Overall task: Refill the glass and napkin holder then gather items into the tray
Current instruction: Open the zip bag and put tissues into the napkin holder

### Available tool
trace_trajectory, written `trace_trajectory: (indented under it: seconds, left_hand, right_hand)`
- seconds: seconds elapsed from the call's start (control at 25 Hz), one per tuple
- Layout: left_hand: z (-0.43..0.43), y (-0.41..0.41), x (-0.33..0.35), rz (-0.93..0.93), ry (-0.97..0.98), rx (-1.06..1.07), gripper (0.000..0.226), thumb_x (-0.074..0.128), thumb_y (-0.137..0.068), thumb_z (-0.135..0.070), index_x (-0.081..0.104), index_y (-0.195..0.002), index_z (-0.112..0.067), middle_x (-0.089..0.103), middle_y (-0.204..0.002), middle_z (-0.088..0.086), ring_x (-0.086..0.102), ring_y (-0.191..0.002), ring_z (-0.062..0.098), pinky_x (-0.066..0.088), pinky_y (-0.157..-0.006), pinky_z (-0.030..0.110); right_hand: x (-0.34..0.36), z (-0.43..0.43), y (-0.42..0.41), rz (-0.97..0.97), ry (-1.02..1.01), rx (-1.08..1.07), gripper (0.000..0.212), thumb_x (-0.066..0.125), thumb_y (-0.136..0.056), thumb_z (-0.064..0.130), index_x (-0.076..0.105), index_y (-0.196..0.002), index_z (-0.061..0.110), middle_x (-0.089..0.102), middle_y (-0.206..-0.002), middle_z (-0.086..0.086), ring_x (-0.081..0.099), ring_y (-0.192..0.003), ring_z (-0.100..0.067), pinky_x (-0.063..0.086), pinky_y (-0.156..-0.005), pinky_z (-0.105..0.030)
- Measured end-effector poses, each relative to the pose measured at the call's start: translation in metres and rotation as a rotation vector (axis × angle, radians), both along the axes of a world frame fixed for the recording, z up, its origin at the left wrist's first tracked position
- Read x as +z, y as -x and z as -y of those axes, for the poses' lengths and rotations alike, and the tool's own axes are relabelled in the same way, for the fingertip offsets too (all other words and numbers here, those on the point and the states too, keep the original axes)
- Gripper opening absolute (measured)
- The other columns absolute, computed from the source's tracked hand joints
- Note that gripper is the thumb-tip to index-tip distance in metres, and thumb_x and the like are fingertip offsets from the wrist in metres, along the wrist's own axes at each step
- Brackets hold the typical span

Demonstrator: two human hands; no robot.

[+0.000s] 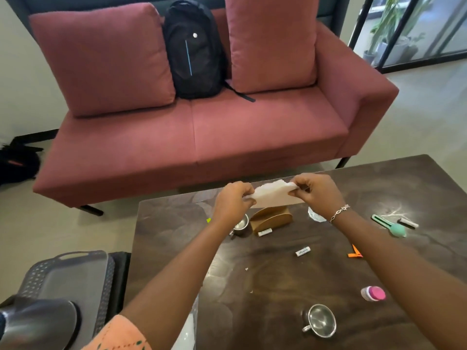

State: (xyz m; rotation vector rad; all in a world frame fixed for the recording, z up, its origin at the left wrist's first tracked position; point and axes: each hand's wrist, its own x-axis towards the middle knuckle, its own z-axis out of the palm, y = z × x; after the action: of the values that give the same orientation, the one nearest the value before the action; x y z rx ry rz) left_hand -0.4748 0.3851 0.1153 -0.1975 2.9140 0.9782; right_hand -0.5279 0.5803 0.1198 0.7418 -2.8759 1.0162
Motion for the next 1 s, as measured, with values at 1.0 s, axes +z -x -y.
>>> trace_trajectory:
  seconds: [1.0]
  left_hand:
    - [-0.042, 0.05, -0.189, 0.179, 0.287, 0.116, 0.016, 0.048, -0.088, -0.013, 0.06, -0.098, -0.012, 0.064, -0.104, 0.005, 0.052, -0.101, 0.026, 0.033, -0.074, 0.035]
  right_hand:
    - [-0.191, -0.002, 0.08, 0.122, -0.273, 0.314, 0.018, 0.061, -0.079, 0.001, 0.071, -0.092, 0.009, 0.068, -0.095, -0.011, 0.063, -0.084, -0.032, 0.051, -0.066, -0.038]
